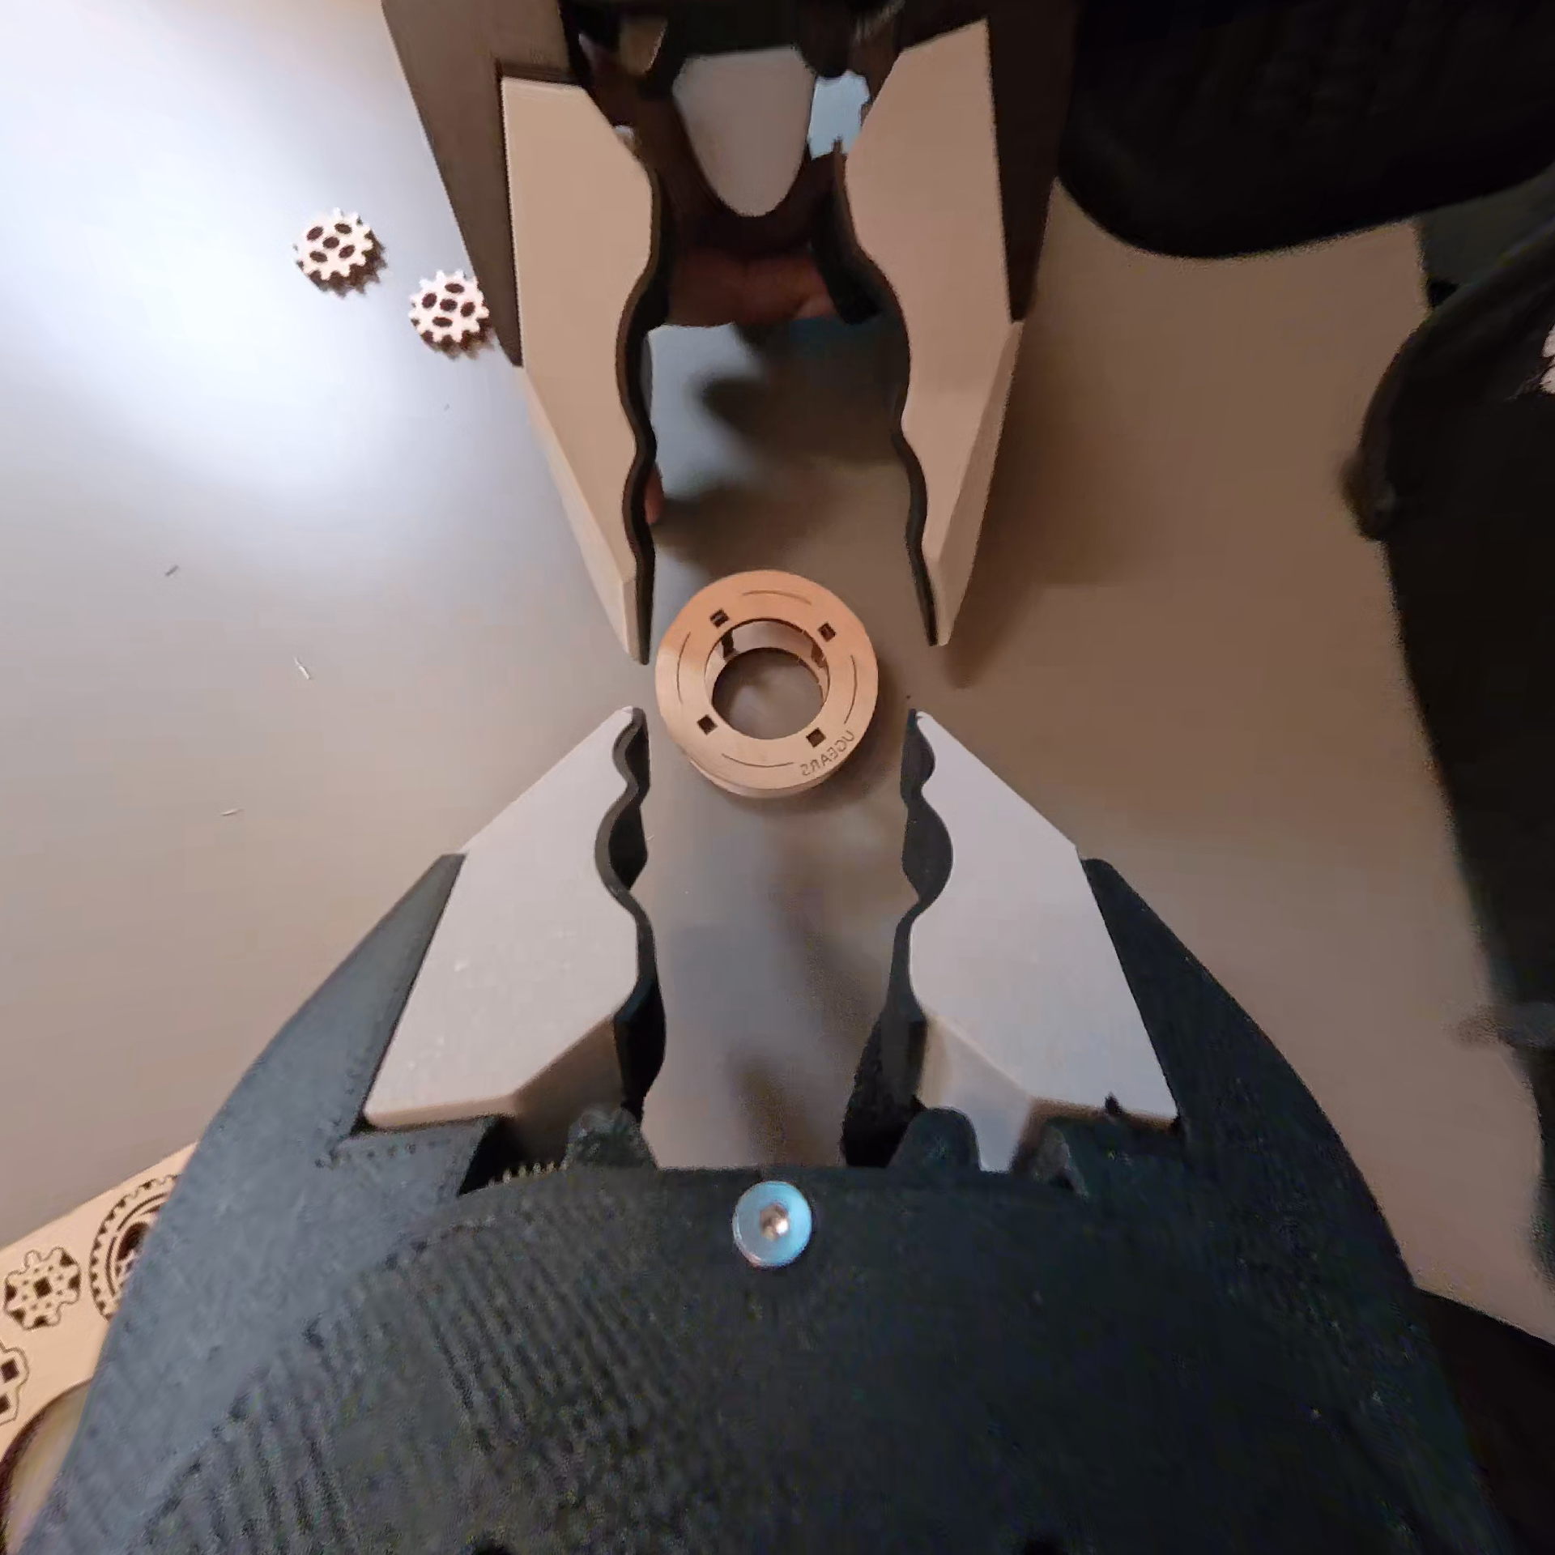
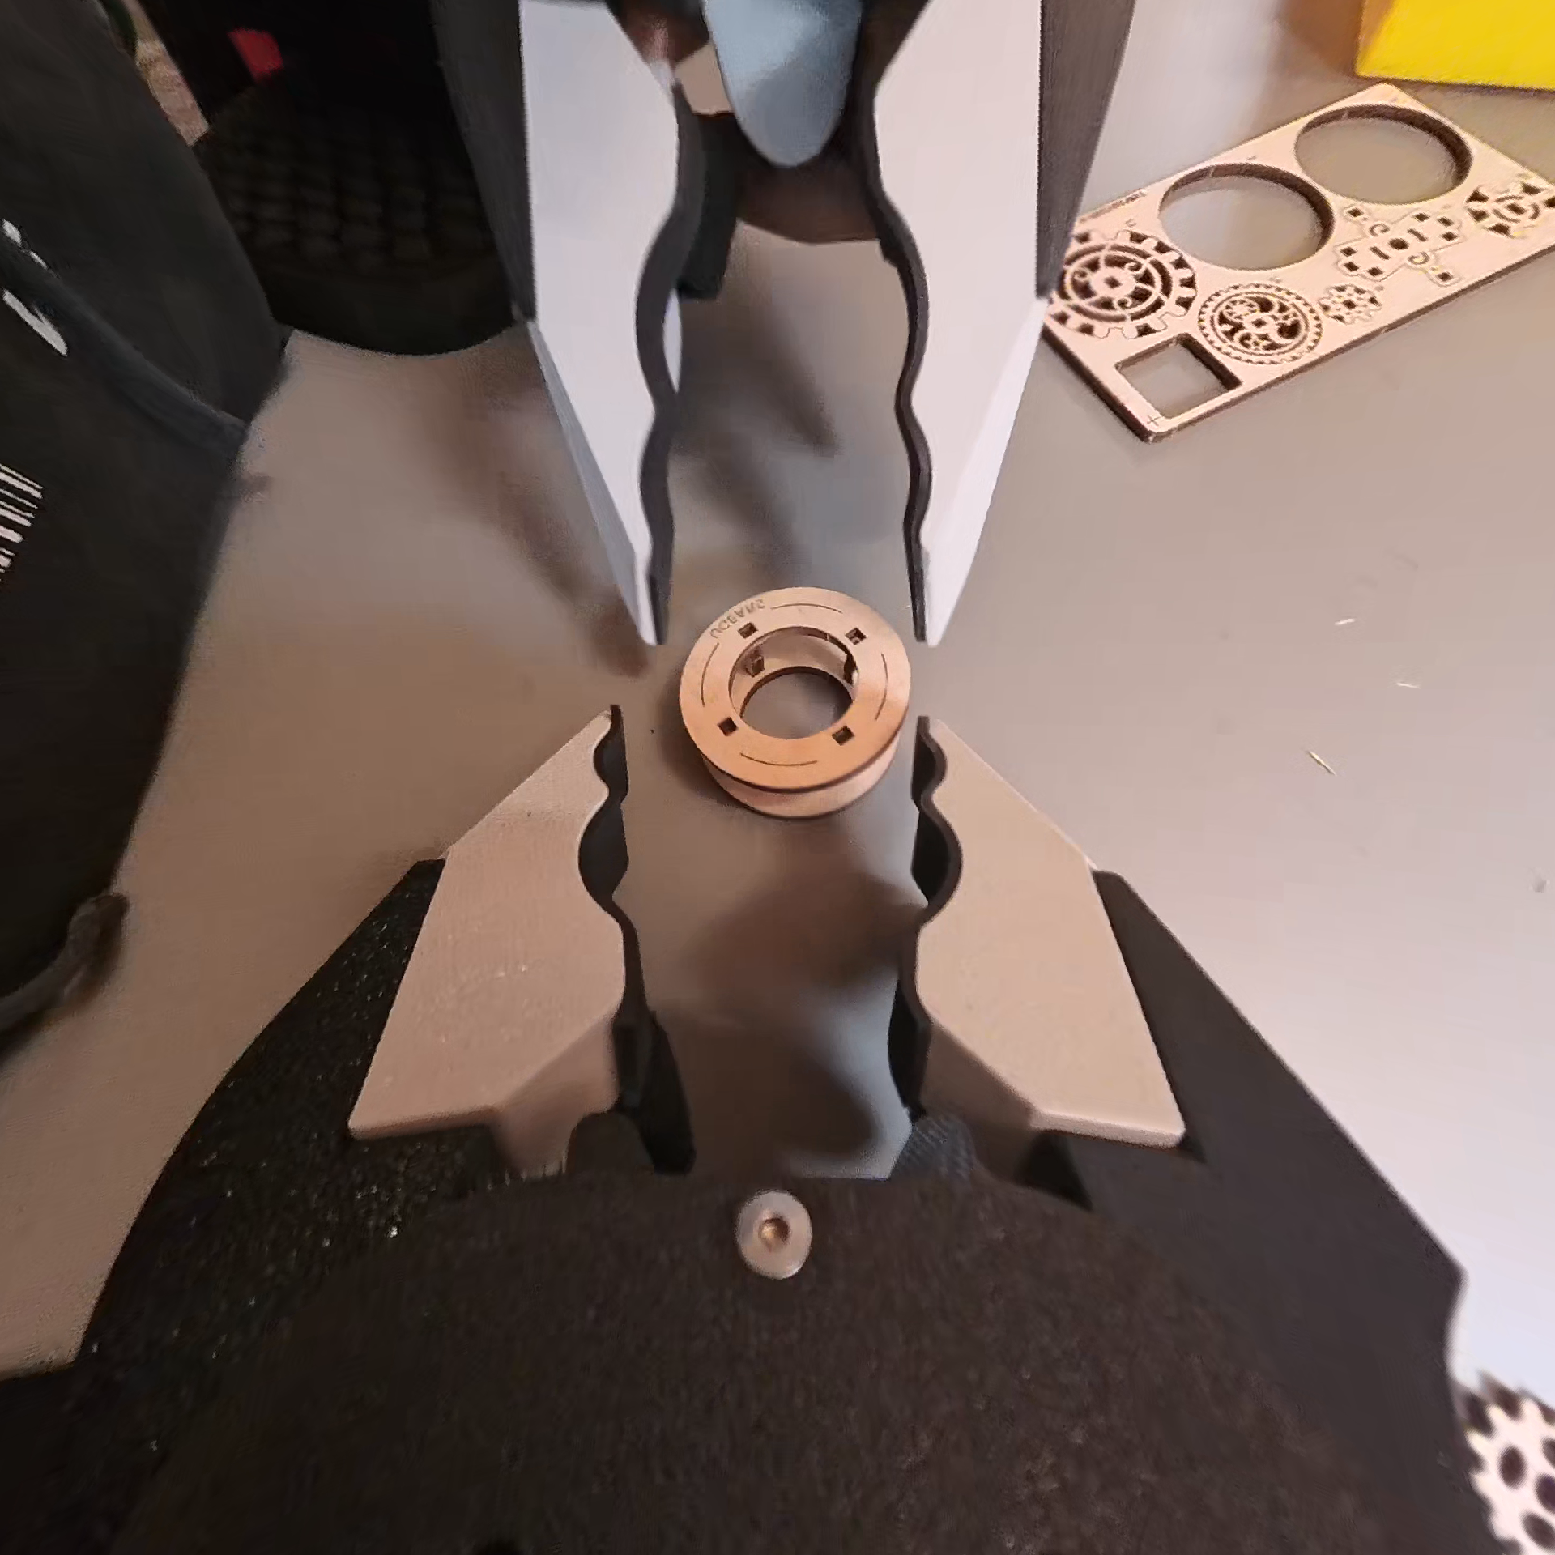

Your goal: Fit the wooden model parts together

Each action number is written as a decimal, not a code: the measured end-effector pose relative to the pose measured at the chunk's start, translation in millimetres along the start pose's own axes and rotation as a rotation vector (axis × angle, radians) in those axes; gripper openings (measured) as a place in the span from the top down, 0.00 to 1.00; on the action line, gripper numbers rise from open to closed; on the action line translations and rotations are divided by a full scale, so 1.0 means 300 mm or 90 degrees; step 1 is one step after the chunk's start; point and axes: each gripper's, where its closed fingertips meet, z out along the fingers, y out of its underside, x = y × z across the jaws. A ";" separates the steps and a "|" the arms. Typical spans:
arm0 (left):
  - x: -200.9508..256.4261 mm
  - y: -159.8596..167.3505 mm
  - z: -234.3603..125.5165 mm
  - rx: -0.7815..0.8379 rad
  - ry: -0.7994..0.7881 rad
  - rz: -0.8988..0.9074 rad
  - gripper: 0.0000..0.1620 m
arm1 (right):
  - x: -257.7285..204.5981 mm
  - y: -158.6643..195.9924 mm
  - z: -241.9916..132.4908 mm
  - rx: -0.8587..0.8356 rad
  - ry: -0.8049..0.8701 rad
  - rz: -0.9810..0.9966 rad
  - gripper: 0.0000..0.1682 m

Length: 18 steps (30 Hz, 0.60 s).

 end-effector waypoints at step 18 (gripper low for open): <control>-0.021 -0.023 -0.029 0.088 -0.019 0.011 0.85 | -0.140 -0.008 -0.045 0.076 0.156 0.204 0.70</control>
